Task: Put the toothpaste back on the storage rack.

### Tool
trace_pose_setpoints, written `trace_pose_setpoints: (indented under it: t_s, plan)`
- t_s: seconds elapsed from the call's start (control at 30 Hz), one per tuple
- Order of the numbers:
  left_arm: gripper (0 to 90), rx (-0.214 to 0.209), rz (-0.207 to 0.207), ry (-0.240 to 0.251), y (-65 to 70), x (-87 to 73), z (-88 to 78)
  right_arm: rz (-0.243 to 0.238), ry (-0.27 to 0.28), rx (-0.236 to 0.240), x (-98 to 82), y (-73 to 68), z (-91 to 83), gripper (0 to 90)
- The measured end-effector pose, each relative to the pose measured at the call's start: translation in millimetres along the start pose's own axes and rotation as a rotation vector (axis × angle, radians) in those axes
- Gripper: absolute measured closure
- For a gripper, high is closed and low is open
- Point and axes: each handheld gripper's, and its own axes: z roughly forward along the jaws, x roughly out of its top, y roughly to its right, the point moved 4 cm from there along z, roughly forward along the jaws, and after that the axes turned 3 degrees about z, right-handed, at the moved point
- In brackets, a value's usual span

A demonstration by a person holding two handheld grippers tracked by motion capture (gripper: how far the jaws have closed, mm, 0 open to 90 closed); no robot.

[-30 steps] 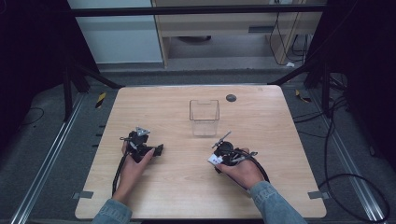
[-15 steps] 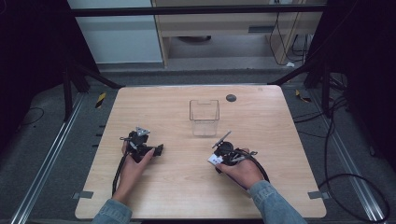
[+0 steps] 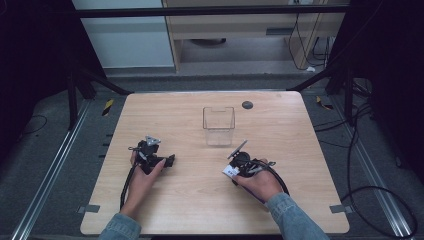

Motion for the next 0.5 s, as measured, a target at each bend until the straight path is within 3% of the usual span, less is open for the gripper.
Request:
trace_pose_setpoints:
  t_s: [0.5]
  plan:
    - [0.0, 0.0, 0.0, 0.0, 0.0, 0.0, 0.0, -0.02, -0.015, -0.018, 1.3, -0.6, 0.0, 58.5]
